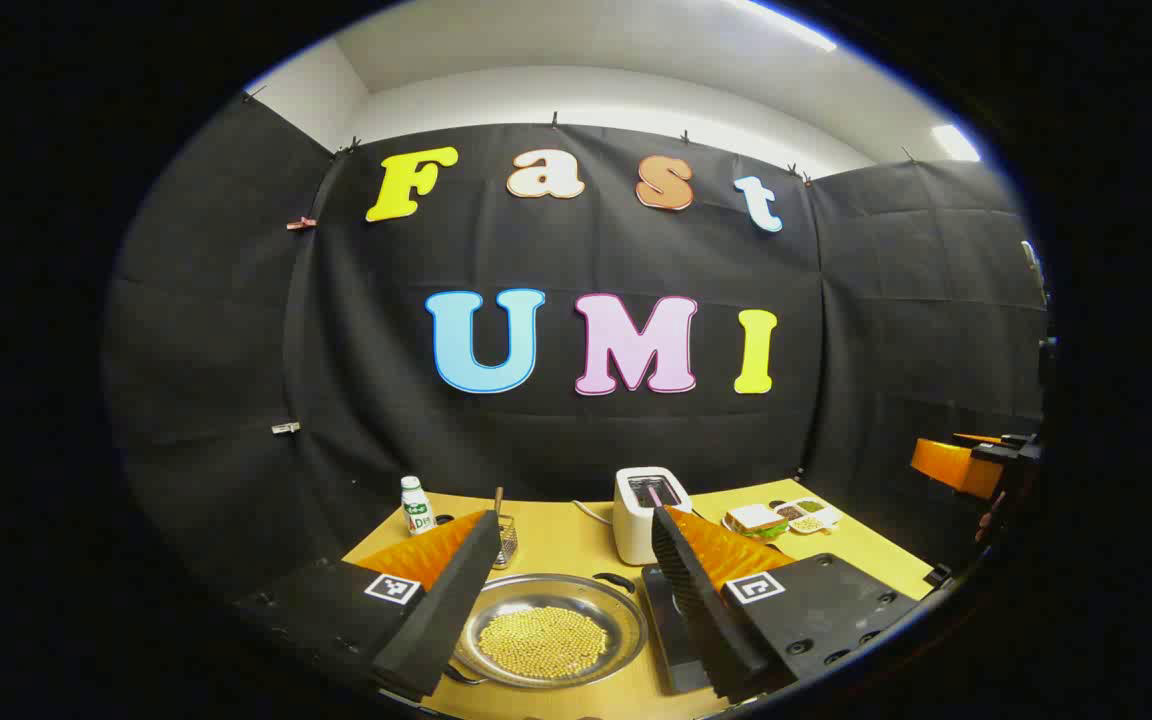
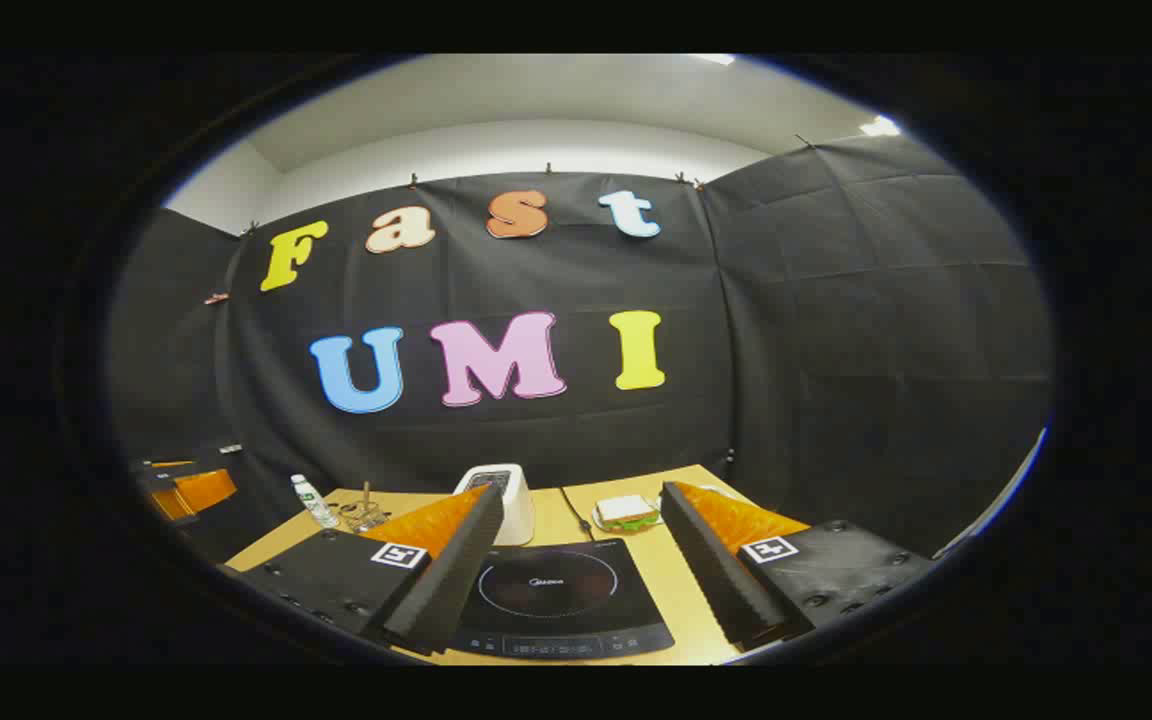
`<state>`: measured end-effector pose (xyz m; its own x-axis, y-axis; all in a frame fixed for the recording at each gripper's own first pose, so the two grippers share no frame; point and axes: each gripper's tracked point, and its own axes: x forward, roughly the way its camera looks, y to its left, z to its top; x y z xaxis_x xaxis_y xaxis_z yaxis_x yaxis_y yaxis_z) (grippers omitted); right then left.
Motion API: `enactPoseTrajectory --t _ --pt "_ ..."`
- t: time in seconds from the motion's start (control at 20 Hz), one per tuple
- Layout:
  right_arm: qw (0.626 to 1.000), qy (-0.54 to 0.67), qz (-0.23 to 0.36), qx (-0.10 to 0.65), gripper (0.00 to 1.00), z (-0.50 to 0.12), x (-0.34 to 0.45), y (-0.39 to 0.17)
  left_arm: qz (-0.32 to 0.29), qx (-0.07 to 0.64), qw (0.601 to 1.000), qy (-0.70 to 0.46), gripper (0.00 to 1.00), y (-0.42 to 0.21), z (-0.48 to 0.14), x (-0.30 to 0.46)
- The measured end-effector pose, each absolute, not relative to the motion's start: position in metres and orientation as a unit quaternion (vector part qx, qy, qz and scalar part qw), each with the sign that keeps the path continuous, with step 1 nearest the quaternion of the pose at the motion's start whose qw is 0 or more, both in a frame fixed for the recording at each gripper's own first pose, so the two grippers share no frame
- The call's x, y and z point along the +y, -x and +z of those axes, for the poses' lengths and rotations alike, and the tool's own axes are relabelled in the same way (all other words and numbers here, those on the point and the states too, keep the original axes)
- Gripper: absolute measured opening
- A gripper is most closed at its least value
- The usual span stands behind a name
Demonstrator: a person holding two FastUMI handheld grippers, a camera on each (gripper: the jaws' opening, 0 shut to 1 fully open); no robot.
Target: First push the handle of the pot to place it horizontally, then grasp the pot with both hands and set it on the induction cooktop.
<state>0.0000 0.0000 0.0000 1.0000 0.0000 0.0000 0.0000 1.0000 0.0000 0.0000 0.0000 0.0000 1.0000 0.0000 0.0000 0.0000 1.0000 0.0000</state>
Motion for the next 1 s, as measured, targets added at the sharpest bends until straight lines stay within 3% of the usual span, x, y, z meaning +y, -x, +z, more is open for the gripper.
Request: enactPoseTrajectory --t 1.0 --pt "0.999 0.031 0.016 0.003 0.98 -0.007 0.022 0.017 0.016 0.015 0.999 0.023 0.95 0.024 -0.017 0.025"
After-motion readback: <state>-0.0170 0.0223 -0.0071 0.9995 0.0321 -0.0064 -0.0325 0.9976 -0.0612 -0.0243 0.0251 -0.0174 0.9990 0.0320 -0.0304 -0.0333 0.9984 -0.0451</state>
